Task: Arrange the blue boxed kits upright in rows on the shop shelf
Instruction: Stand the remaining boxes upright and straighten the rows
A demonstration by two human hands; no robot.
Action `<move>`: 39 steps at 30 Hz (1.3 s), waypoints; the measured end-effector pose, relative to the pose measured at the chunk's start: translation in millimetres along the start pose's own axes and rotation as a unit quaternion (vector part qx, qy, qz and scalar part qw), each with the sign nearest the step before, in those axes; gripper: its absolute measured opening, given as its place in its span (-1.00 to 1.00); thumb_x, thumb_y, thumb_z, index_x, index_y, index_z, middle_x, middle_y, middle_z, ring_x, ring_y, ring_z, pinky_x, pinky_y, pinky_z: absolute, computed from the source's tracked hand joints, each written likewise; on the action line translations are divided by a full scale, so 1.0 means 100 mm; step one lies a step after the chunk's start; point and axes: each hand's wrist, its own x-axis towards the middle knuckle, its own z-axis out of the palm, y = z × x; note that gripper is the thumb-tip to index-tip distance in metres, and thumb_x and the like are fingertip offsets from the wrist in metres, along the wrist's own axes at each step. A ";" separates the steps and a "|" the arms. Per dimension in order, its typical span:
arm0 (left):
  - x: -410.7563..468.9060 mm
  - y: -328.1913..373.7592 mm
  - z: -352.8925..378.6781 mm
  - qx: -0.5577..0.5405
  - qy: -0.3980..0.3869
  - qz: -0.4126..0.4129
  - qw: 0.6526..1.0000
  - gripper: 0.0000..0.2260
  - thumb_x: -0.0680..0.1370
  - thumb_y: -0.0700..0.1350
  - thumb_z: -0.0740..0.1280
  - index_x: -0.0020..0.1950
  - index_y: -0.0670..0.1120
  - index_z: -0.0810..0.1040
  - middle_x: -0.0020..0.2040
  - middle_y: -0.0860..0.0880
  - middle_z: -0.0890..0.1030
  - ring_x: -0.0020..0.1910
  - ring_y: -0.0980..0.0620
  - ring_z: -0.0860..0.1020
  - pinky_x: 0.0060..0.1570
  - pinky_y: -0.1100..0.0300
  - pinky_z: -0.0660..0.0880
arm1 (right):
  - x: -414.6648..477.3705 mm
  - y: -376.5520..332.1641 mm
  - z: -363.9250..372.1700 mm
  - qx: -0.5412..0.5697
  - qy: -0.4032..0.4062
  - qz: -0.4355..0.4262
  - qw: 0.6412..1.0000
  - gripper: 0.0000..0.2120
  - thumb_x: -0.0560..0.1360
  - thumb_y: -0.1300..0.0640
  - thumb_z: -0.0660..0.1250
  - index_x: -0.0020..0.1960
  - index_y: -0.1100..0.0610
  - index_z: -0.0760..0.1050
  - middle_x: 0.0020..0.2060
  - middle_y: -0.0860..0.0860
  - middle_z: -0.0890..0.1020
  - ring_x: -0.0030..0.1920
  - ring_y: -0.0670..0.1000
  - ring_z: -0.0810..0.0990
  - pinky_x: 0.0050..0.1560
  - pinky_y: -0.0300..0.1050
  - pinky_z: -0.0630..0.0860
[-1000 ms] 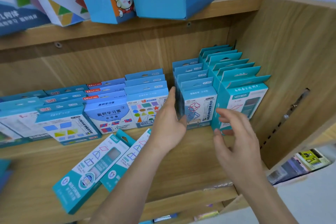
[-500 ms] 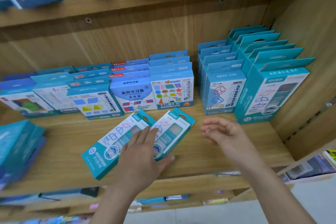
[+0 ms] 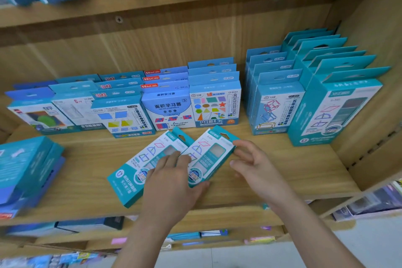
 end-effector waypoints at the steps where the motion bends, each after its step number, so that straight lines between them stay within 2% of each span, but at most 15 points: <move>1: -0.01 -0.01 -0.01 -0.001 0.001 0.010 1.000 -0.44 0.41 0.37 0.24 0.31 0.12 0.36 0.38 0.13 0.38 0.35 0.06 0.32 0.23 0.06 0.39 | 0.00 0.00 0.01 0.007 0.003 0.004 1.000 -0.64 0.50 0.34 0.30 0.20 -0.01 0.43 0.16 -0.01 0.54 -0.15 -0.50 0.52 0.16 -0.07 0.51; 4: -0.06 0.02 -0.01 -0.019 0.022 0.049 0.998 -0.53 0.39 0.35 0.25 0.16 0.10 0.47 0.20 0.16 0.52 0.20 0.05 0.44 0.06 0.11 0.48 | 0.00 0.01 0.01 0.036 0.008 0.017 0.999 -0.66 0.50 0.35 0.30 0.13 -0.04 0.46 0.12 -0.06 0.58 -0.08 -0.44 0.53 0.04 -0.14 0.54; 6: -0.08 0.05 -0.02 -0.035 0.030 0.064 0.997 -0.56 0.39 0.35 0.24 0.10 0.10 0.48 0.11 0.18 0.52 0.13 0.06 0.43 0.03 0.17 0.43 | -0.01 0.01 0.00 0.059 0.011 0.025 0.998 -0.69 0.50 0.32 0.32 0.09 -0.05 0.48 0.05 -0.12 0.60 0.01 -0.33 0.54 -0.06 -0.21 0.52; 8: -0.05 0.06 -0.01 -0.052 0.019 0.043 0.998 -0.51 0.40 0.37 0.24 0.20 0.12 0.43 0.18 0.18 0.46 0.17 0.08 0.36 0.11 0.19 0.39 | -0.03 0.01 0.00 0.066 0.015 0.031 0.997 -0.73 0.49 0.29 0.33 0.08 -0.04 0.50 -0.01 -0.16 0.62 0.02 -0.24 0.57 -0.05 -0.22 0.52; 11: 0.07 0.08 0.00 -0.023 0.001 0.015 1.000 -0.39 0.38 0.41 0.21 0.32 0.10 0.33 0.29 0.09 0.37 0.31 0.03 0.28 0.23 0.05 0.38 | -0.03 0.02 0.00 0.072 0.025 0.035 0.996 -0.71 0.49 0.29 0.33 0.11 -0.03 0.51 -0.01 -0.12 0.64 0.00 -0.17 0.59 0.00 -0.14 0.53; 16: 0.19 0.12 -0.03 0.007 -0.010 0.004 1.000 -0.32 0.35 0.41 0.26 0.33 0.06 0.29 0.22 0.02 0.40 0.25 -0.02 0.33 0.17 0.02 0.41 | 0.11 0.03 0.01 0.053 0.049 0.014 0.997 -0.61 0.48 0.27 0.35 0.16 -0.12 0.41 0.16 -0.12 0.51 0.08 -0.18 0.53 0.18 0.00 0.51; 18: 0.17 0.14 -0.03 0.009 -0.019 0.000 1.000 -0.29 0.33 0.41 0.28 0.35 0.06 0.27 0.23 0.00 0.38 0.27 -0.03 0.31 0.19 -0.01 0.39 | 0.21 0.02 0.02 0.022 0.048 0.007 0.999 -0.58 0.48 0.26 0.35 0.26 -0.04 0.37 0.19 -0.09 0.46 0.11 -0.16 0.52 0.16 -0.06 0.51; 20: 0.10 0.15 -0.02 -0.006 -0.036 -0.003 0.999 -0.23 0.31 0.42 0.29 0.38 0.05 0.24 0.22 -0.01 0.35 0.27 -0.04 0.28 0.23 0.01 0.37 | 0.30 0.02 0.02 -0.023 0.046 -0.014 0.999 -0.64 0.46 0.30 0.35 0.18 0.02 0.40 0.13 -0.06 0.52 0.12 -0.09 0.55 0.05 -0.23 0.47; 23: 0.01 0.14 -0.04 -0.060 -0.073 -0.023 0.995 -0.15 0.30 0.39 0.35 0.44 0.04 0.13 0.24 -0.01 0.34 0.24 -0.04 0.28 0.25 0.11 0.30 | 0.32 0.04 0.02 -0.039 0.063 -0.035 0.997 -0.72 0.43 0.34 0.35 0.01 0.01 0.47 0.03 0.03 0.61 0.05 -0.07 0.58 -0.02 -0.32 0.43; 25: -0.02 0.14 -0.06 -0.082 -0.092 -0.029 0.992 -0.12 0.31 0.31 0.38 0.48 0.04 0.05 0.27 0.00 0.37 0.24 -0.05 0.32 0.22 0.11 0.32 | 0.30 0.04 0.05 -0.020 0.048 -0.029 0.998 -0.71 0.44 0.34 0.35 0.04 0.01 0.47 0.01 0.05 0.61 -0.04 -0.11 0.58 -0.10 -0.40 0.42; 28: -0.08 0.15 -0.10 -0.116 -0.074 -0.036 0.990 -0.09 0.30 0.20 0.42 0.50 0.06 -0.01 0.23 0.02 0.45 0.17 -0.01 0.41 0.07 0.18 0.37 | 0.24 0.01 0.08 0.003 0.040 -0.016 0.999 -0.68 0.47 0.24 0.38 0.16 0.00 0.45 0.00 0.04 0.60 -0.14 -0.14 0.54 -0.17 -0.34 0.39; 31: -0.21 0.16 -0.14 -0.187 -0.031 -0.041 0.981 -0.04 0.27 0.10 0.47 0.51 0.11 -0.04 0.24 0.07 0.46 0.15 0.06 0.46 -0.04 0.30 0.34 | 0.14 -0.10 0.10 0.051 0.044 -0.013 0.998 -0.80 0.51 0.19 0.36 0.13 0.08 0.50 -0.11 0.00 0.63 -0.31 -0.21 0.53 -0.28 -0.37 0.42; 34: -0.31 0.15 -0.13 -0.232 0.029 -0.003 0.972 -0.01 0.27 0.04 0.50 0.52 0.10 -0.05 0.36 0.12 0.29 0.30 0.13 0.29 0.11 0.48 0.18 | -0.02 -0.30 0.07 0.063 0.062 -0.071 0.994 -0.91 0.52 0.21 0.35 -0.02 0.20 0.59 -0.30 -0.12 0.67 -0.33 -0.27 0.57 -0.32 -0.48 0.41; 36: -0.34 0.17 -0.16 -0.267 0.051 0.028 0.962 0.00 0.28 0.00 0.52 0.52 0.11 -0.09 0.31 0.20 0.19 0.32 0.21 0.17 0.13 0.65 -0.03 | -0.16 -0.49 0.01 0.074 0.077 -0.102 0.989 -0.91 0.53 0.24 0.33 -0.11 0.21 0.60 -0.41 -0.15 0.66 -0.39 -0.27 0.57 -0.38 -0.49 0.39; 39: -0.32 0.28 -0.22 -0.317 0.044 0.054 0.946 -0.01 0.32 0.04 0.52 0.51 0.14 -0.11 0.35 0.21 0.20 0.37 0.20 0.15 0.29 0.50 0.04 | -0.40 -0.75 -0.12 0.076 0.083 -0.107 0.988 -0.88 0.54 0.22 0.30 -0.15 0.15 0.57 -0.43 -0.14 0.66 -0.45 -0.25 0.57 -0.54 -0.44 0.33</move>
